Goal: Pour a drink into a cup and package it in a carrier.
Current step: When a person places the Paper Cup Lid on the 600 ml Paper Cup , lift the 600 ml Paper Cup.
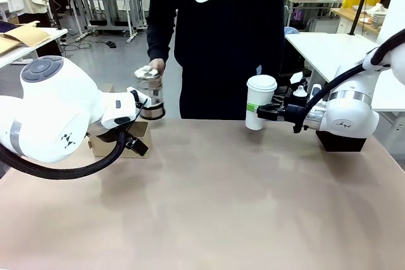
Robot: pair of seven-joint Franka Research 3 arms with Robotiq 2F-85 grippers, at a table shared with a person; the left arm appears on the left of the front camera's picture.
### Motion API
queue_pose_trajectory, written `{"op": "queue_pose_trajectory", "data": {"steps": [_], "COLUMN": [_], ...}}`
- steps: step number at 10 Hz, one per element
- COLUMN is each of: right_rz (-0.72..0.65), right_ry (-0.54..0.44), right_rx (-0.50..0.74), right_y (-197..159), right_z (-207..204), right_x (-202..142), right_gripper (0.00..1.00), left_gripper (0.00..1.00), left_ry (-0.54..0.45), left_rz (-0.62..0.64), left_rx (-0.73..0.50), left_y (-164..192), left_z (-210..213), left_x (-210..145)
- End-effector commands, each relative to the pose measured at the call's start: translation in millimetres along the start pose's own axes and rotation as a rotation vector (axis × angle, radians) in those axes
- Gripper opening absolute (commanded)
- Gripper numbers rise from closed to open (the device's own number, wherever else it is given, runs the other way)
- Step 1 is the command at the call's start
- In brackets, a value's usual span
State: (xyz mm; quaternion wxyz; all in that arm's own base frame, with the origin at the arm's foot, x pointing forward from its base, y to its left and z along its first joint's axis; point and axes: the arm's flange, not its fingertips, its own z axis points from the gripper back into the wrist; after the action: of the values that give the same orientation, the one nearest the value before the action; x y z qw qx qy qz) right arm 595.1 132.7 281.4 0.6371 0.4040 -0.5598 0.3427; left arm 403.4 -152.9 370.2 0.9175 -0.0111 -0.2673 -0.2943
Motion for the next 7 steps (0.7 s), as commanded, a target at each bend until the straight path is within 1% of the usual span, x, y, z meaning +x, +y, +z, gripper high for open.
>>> {"op": "queue_pose_trajectory", "data": {"steps": [1,4,5,6,7], "right_rz": [0.004,0.004,0.000,0.017,0.023], "right_ry": [-0.019,-0.019,0.000,0.029,0.045], "right_rx": [-0.012,-0.012,0.000,-0.099,-0.104], "right_y": [3,3,0,5,5], "right_z": [-3,-3,0,21,27], "right_x": [6,6,0,35,73], "right_gripper": [0.81,0.81,0.81,0.81,0.81], "left_gripper": [1.00,1.00,1.00,1.00,1.00], "left_ry": [-0.001,-0.001,-0.001,-0.001,-0.001], "left_rz": [0.002,0.002,0.002,0.002,0.002], "left_rx": [-0.002,-0.002,-0.002,-0.002,-0.002], "left_y": [1,1,1,1,1], "left_z": [0,0,0,0,0], "left_x": [0,0,0,0,0]}}
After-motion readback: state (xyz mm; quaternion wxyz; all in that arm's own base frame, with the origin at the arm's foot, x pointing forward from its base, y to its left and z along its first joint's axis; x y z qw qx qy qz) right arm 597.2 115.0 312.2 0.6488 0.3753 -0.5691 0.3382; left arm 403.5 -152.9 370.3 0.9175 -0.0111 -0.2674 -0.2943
